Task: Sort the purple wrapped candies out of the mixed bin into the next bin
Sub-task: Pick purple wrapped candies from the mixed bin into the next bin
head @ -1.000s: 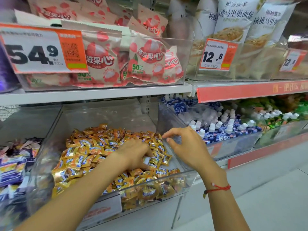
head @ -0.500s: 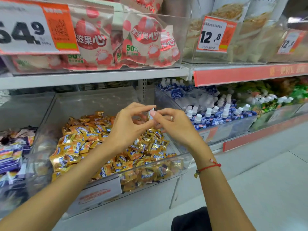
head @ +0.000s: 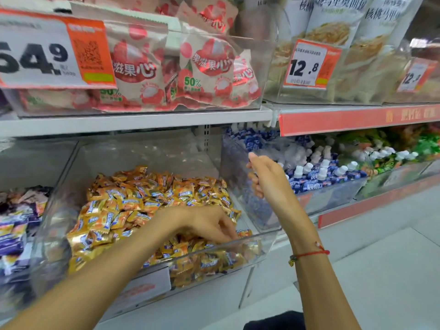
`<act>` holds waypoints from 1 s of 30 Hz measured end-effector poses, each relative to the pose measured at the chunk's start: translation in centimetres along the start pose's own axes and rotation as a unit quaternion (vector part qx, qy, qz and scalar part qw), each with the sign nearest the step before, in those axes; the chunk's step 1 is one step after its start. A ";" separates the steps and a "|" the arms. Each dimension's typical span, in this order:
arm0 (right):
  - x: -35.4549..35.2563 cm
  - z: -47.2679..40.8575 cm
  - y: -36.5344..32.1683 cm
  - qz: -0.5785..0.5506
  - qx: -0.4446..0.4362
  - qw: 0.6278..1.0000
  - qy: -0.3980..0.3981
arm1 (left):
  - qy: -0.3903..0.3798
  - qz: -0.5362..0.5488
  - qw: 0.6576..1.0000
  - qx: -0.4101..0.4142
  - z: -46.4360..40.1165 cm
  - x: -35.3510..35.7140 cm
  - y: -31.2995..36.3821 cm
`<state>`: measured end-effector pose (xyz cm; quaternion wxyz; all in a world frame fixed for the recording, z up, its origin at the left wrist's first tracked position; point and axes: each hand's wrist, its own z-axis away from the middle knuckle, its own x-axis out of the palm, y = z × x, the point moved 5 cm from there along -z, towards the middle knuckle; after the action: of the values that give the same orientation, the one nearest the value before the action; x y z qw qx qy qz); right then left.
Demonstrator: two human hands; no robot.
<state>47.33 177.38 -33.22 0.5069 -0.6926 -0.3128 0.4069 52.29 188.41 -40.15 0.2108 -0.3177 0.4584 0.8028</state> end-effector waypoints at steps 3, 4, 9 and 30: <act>0.3 0.5 0.0 0.017 -0.015 1.000 -0.011 | -0.038 -0.022 0.998 -0.033 -1.0 0.5 0.4; 0.4 0.6 0.0 0.025 -0.018 0.999 -0.019 | -0.028 -0.030 0.999 -0.027 -1.0 0.1 0.4; 1.0 0.3 0.6 0.116 -0.054 0.990 -0.053 | 0.199 0.070 0.978 0.001 1.5 -4.1 -0.9; 1.7 1.2 -0.1 0.128 -0.111 0.982 -0.085 | 0.011 -0.180 0.983 0.030 2.8 0.2 -3.4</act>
<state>47.07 179.44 -33.74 0.3425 -0.7419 -0.3068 0.4881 53.40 192.52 -41.27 0.3561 -0.3972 0.4202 0.7341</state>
